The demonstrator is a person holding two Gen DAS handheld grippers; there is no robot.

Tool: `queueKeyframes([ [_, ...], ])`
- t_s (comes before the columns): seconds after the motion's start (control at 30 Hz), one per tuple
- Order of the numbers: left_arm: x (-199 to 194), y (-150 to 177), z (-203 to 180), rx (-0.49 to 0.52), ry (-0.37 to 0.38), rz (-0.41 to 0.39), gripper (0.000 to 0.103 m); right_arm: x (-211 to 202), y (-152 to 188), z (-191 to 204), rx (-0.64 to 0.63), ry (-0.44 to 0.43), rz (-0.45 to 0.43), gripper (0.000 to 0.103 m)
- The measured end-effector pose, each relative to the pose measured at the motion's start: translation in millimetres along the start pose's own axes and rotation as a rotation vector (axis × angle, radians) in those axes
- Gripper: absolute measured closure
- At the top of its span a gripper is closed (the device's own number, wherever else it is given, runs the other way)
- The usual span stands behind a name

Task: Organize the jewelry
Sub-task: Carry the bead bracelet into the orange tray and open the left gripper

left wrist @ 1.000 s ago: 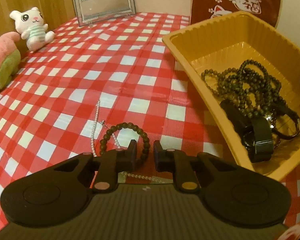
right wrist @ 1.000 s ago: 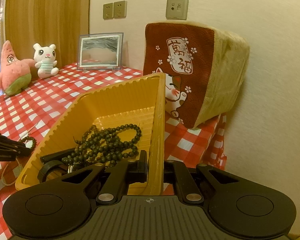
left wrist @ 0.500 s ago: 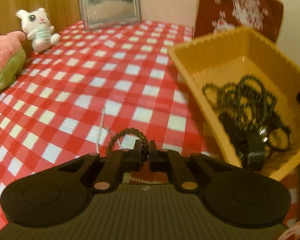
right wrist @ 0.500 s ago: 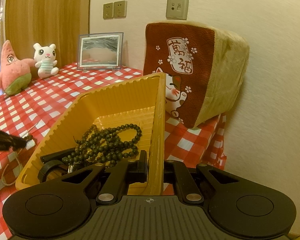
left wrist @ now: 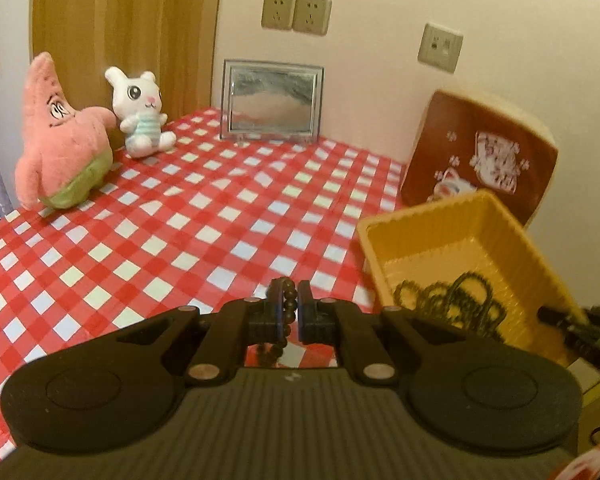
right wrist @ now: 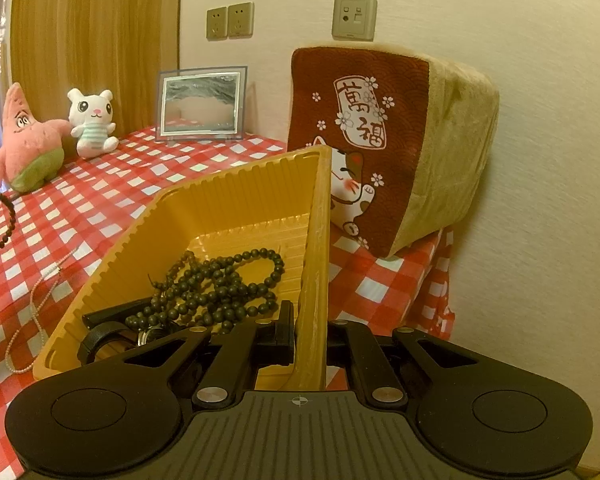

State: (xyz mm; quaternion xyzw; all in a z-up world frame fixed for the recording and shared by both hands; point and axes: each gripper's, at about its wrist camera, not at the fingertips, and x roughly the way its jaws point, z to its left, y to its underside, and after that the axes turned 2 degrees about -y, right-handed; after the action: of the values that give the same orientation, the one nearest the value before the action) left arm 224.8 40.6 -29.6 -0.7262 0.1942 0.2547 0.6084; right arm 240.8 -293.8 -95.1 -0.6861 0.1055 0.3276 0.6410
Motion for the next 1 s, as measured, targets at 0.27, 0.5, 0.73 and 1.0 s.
queueKeyframes([
  [0.27, -19.8, -7.4, -19.1, -0.015, 0.045, -0.019, 0.098, -1.8, -1.2, 3.3, -0.003, -0.001, -0.003, 0.096],
  [0.5, -19.2, -1.7, -52.3, -0.026, 0.126, 0.027, 0.098, -3.8, -4.8, 7.1, -0.004, -0.005, -0.011, 0.096],
  [0.73, -6.7, 6.8, -88.0, -0.022, 0.233, 0.075, 0.098, -3.5, -4.6, 6.7, -0.002, -0.006, -0.012, 0.096],
  [1.0, 12.0, 7.7, -127.2, 0.009, 0.321, 0.107, 0.098, -3.3, -4.2, 5.9, 0.0, -0.007, -0.013, 0.096],
])
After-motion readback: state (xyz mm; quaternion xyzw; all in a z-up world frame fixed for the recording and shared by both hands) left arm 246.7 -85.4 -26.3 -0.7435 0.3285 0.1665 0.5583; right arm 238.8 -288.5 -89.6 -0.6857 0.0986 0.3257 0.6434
